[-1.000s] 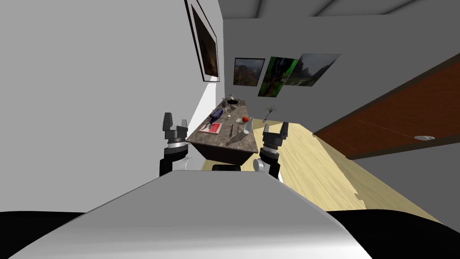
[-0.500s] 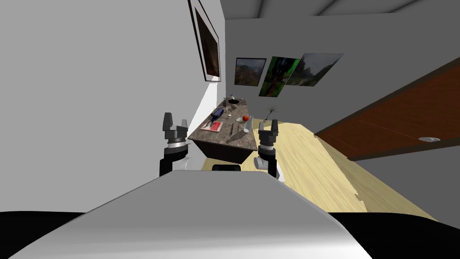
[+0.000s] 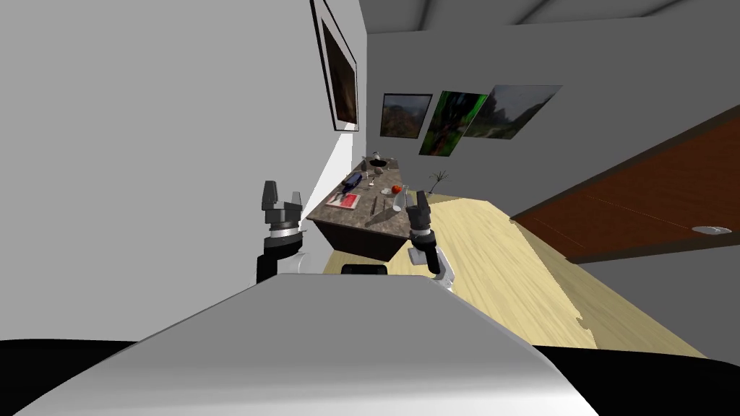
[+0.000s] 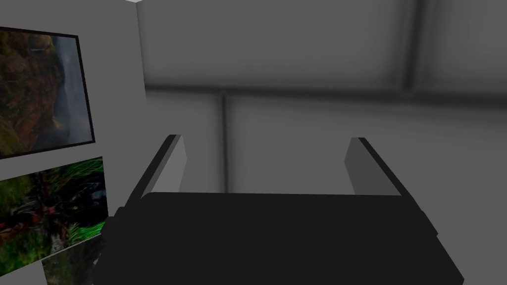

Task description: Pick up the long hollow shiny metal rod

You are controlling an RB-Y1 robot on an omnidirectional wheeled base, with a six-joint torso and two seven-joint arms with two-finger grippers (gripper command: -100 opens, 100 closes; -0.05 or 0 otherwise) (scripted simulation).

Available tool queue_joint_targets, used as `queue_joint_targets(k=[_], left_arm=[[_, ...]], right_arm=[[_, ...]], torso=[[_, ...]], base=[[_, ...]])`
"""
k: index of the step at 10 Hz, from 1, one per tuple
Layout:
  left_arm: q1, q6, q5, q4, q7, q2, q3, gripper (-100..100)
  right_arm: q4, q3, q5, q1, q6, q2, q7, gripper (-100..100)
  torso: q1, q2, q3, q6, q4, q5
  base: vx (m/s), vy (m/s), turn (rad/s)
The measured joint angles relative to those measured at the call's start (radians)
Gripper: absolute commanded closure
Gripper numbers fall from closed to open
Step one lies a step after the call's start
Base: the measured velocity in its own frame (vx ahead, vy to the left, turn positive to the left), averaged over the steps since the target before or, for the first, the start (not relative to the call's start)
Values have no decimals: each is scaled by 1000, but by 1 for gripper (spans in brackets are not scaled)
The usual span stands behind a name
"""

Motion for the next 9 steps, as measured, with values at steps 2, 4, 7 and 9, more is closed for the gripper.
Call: queue_joint_targets(k=[2, 4, 7, 9], left_arm=[[0, 0, 0, 0, 0, 0, 0, 0], [0, 0, 0, 0, 0, 0, 0, 0], [0, 0, 0, 0, 0, 0, 0, 0], [0, 0, 0, 0, 0, 0, 0, 0]], right_arm=[[39, 12, 48, -47, -18, -46, 6, -100], [73, 29, 98, -88, -33, -90, 17, -100], [144, 55, 179, -163, -60, -162, 35, -100], [180, 75, 234, -214, -68, -206, 47, -100]], torso=[[0, -1, 0, 0, 0, 0], [0, -1, 0, 0, 0, 0], [1, -1, -1, 0, 0, 0], [1, -1, -1, 0, 0, 0]], base=[[-49, -14, 57], [-49, -7, 66], [-44, -1, 73], [-44, -1, 81]])
